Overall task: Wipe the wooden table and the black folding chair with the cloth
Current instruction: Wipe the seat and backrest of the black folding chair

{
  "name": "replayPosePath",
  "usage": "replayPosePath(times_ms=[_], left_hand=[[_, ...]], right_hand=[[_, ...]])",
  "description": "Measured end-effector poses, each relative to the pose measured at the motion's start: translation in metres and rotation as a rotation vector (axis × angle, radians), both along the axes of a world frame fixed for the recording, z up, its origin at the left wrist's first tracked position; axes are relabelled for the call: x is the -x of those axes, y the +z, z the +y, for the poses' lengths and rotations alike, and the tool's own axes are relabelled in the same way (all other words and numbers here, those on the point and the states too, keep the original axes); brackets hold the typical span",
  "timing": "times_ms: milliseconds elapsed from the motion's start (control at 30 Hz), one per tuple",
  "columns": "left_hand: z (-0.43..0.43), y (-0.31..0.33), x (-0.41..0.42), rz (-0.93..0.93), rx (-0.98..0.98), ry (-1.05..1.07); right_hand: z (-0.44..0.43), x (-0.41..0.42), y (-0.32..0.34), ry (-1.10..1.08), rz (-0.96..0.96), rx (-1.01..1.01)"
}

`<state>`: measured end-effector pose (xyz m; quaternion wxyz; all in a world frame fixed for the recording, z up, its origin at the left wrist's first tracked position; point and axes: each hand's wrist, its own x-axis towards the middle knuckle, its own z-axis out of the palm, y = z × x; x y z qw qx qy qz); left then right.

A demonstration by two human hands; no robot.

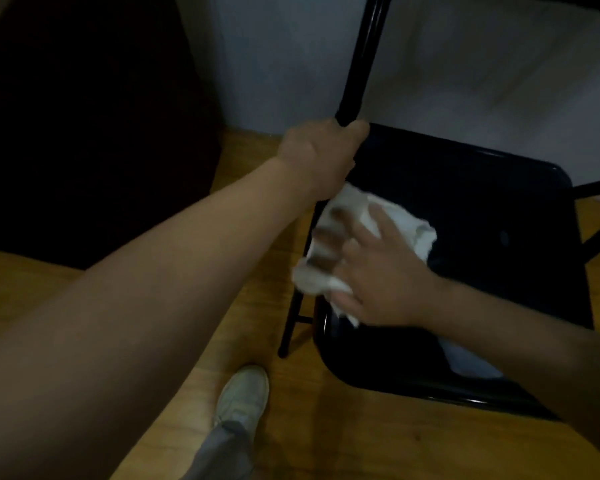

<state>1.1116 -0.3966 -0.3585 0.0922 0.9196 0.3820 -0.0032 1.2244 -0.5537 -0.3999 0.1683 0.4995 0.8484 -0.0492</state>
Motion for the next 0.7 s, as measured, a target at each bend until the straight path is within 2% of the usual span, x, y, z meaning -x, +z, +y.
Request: replayPosePath(times_ms=[100, 200, 333, 400, 533, 600, 700], left_hand=[[0.002, 0.004, -0.002, -0.012, 0.077, 0.017], [0.001, 0.005, -0.001, -0.024, 0.112, 0.025], [-0.003, 0.003, -0.003, -0.044, 0.130, 0.059], [-0.005, 0.003, -0.005, -0.042, 0.126, 0.096], [-0.008, -0.001, -0.007, -0.038, 0.098, 0.121], [-0.008, -0.003, -0.006, -0.068, 0.098, 0.122], [-0.007, -0.004, -0.004, -0.101, 0.103, 0.124]], right_hand=[[0.038, 0.000, 0.004, -0.079, -0.053, 0.004], [0.018, 0.005, 0.007, -0.047, 0.048, -0.033], [-0.052, 0.017, 0.005, 0.093, 0.128, -0.006], [-0.078, 0.020, 0.001, 0.223, 0.075, -0.010], [-0.082, 0.004, -0.004, 0.272, 0.091, -0.016], [-0.056, -0.016, -0.006, 0.156, 0.174, -0.048], [0.006, -0.053, -0.006, -0.179, 0.266, -0.117]])
